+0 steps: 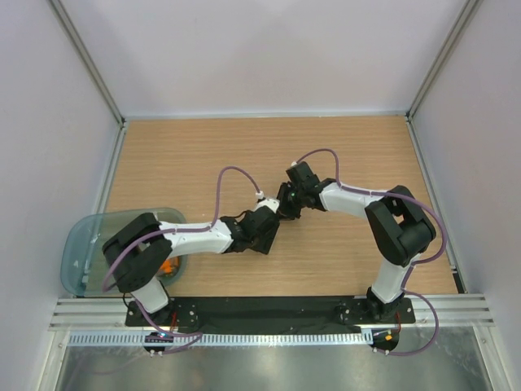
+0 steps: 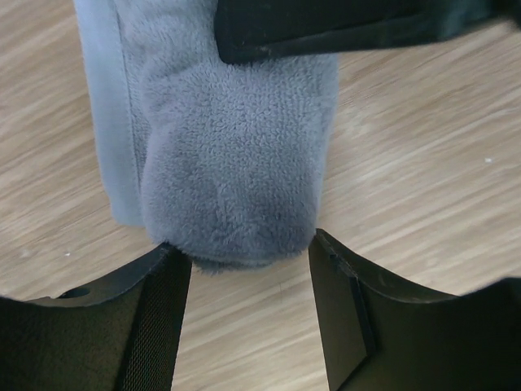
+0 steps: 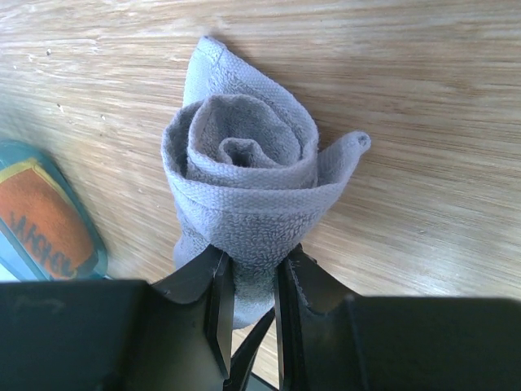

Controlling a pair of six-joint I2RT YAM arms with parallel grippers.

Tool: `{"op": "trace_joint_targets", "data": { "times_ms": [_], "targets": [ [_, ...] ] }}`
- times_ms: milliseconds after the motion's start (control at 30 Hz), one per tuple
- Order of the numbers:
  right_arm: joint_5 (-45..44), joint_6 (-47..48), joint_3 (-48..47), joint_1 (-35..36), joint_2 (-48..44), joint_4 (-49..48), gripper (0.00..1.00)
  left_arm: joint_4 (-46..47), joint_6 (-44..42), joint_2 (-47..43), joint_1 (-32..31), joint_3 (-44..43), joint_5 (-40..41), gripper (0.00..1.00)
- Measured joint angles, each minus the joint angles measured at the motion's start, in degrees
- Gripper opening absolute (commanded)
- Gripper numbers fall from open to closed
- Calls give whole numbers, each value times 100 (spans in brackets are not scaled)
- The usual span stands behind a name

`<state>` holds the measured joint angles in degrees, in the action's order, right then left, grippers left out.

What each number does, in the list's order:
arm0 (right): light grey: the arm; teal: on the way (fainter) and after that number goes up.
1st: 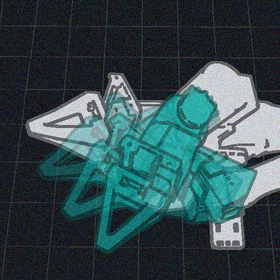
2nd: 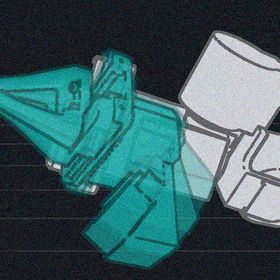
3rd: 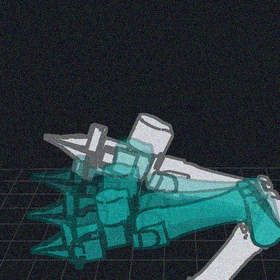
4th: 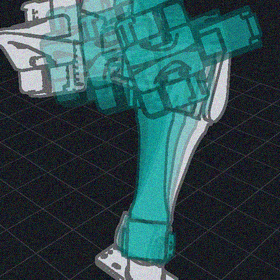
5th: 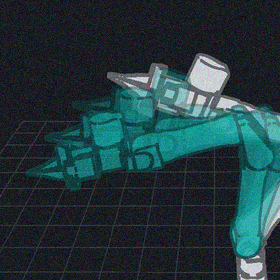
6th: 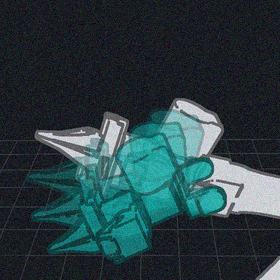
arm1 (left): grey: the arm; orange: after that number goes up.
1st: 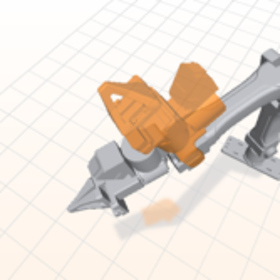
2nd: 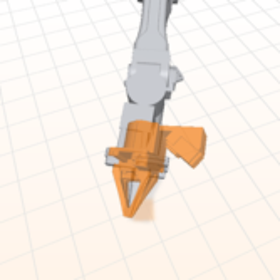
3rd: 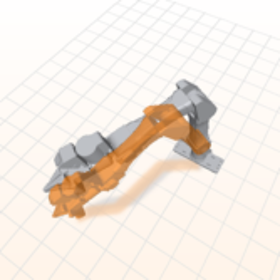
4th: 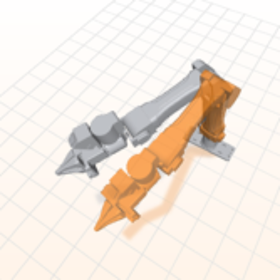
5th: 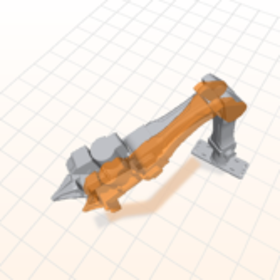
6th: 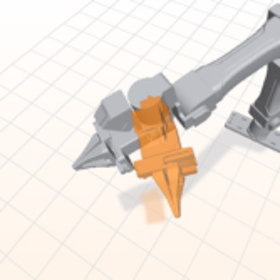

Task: Roll the towels
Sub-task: Roll the towel

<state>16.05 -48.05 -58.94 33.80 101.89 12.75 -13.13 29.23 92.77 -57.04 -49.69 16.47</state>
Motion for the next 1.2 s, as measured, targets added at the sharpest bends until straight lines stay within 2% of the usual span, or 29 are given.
{"op": "trace_joint_targets", "data": {
  "times_ms": [467, 833, 1200],
  "targets": [
    [127, 17, 0, -44, 0, 15, 7, -24, -107, 293, -33, -153, 199, 59],
    [334, 46, -52, 0, 13, 245, 7, -861, -321, -13, -879, -492, 1589, 65],
    [345, 96, -94, 0, 15, 374, 7, -1099, -713, 308, -1209, -1163, 2063, 70]
  ]
}}
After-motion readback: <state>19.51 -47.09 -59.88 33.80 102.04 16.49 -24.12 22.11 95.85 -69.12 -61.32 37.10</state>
